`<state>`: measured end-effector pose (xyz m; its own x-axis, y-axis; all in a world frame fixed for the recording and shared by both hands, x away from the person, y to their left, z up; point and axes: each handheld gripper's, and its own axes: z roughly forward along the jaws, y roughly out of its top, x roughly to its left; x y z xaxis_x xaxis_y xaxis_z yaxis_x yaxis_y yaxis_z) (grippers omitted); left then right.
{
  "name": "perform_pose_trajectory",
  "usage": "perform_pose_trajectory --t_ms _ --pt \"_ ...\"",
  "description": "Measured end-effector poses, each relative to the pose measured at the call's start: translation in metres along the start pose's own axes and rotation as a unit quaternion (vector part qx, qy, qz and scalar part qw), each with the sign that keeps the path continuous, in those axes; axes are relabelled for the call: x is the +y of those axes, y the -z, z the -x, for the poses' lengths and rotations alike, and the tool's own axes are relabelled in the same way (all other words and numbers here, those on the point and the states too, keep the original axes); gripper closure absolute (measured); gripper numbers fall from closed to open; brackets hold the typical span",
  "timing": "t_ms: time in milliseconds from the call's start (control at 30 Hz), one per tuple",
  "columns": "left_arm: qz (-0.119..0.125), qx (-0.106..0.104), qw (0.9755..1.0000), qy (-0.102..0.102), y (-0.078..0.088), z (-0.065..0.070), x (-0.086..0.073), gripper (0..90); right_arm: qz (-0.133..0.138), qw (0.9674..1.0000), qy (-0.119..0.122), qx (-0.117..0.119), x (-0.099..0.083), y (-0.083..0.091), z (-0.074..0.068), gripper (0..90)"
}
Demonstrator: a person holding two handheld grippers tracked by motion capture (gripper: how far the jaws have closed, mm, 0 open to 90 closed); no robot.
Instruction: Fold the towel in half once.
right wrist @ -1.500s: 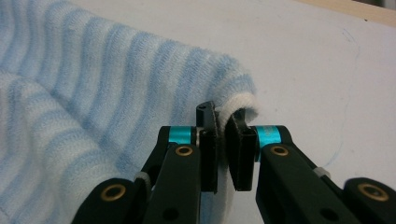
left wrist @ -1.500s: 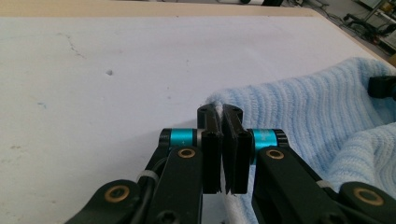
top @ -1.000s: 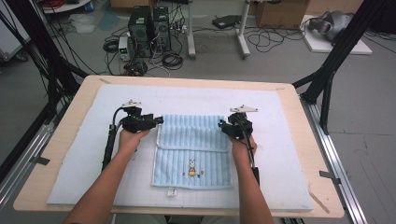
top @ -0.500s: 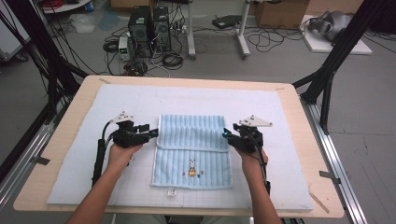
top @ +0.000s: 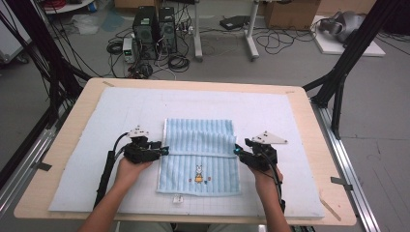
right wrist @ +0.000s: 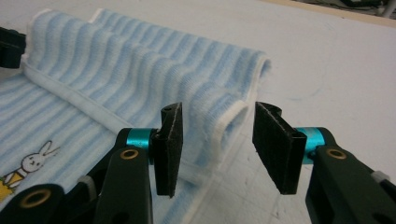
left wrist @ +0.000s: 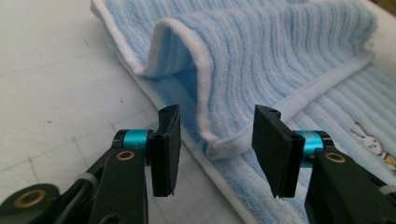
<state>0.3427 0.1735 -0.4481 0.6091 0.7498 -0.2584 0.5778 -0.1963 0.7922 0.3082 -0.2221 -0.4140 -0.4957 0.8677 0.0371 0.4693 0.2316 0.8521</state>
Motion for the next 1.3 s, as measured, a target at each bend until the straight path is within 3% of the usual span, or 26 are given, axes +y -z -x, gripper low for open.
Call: perform_pose_trajectory --t_ms 100,200,400,533,633,700,800,1100,1300 --pt "-0.003 0.003 0.9998 -0.017 -0.001 0.004 -0.002 76.4 0.001 0.9999 -0.010 -0.003 -0.004 0.002 0.004 52.7" --pt "0.008 -0.002 0.9997 -0.024 0.001 0.008 -0.001 83.0 -0.009 0.9999 -0.013 -0.002 -0.008 0.003 0.005 52.7" --pt "0.018 -0.019 0.9995 -0.019 0.007 0.009 0.001 84.0 -0.028 0.9996 -0.004 0.009 -0.013 -0.003 0.000 54.5" --pt "0.027 -0.033 0.9990 -0.015 0.010 0.013 0.002 85.0 -0.059 0.9979 0.006 0.026 -0.021 -0.016 -0.009 56.0" --pt "0.026 -0.036 0.9989 -0.015 0.012 0.015 0.002 85.2 -0.081 0.9964 0.012 0.022 -0.025 -0.027 -0.013 62.2" --pt "0.032 -0.037 0.9987 -0.012 0.014 0.015 0.001 85.4 -0.078 0.9966 0.019 0.014 -0.025 -0.027 -0.014 75.3" --pt "0.037 -0.042 0.9984 -0.008 0.018 0.014 -0.001 85.5 -0.075 0.9966 0.032 0.011 -0.025 -0.024 -0.014 82.6" --pt "0.045 -0.059 0.9972 -0.003 0.026 0.017 -0.004 85.7 -0.061 0.9966 0.054 0.012 -0.024 -0.010 -0.018 84.6" --pt "0.040 -0.070 0.9967 -0.006 0.037 0.019 -0.009 85.6 -0.043 0.9971 0.059 0.021 -0.026 0.010 -0.022 84.7"
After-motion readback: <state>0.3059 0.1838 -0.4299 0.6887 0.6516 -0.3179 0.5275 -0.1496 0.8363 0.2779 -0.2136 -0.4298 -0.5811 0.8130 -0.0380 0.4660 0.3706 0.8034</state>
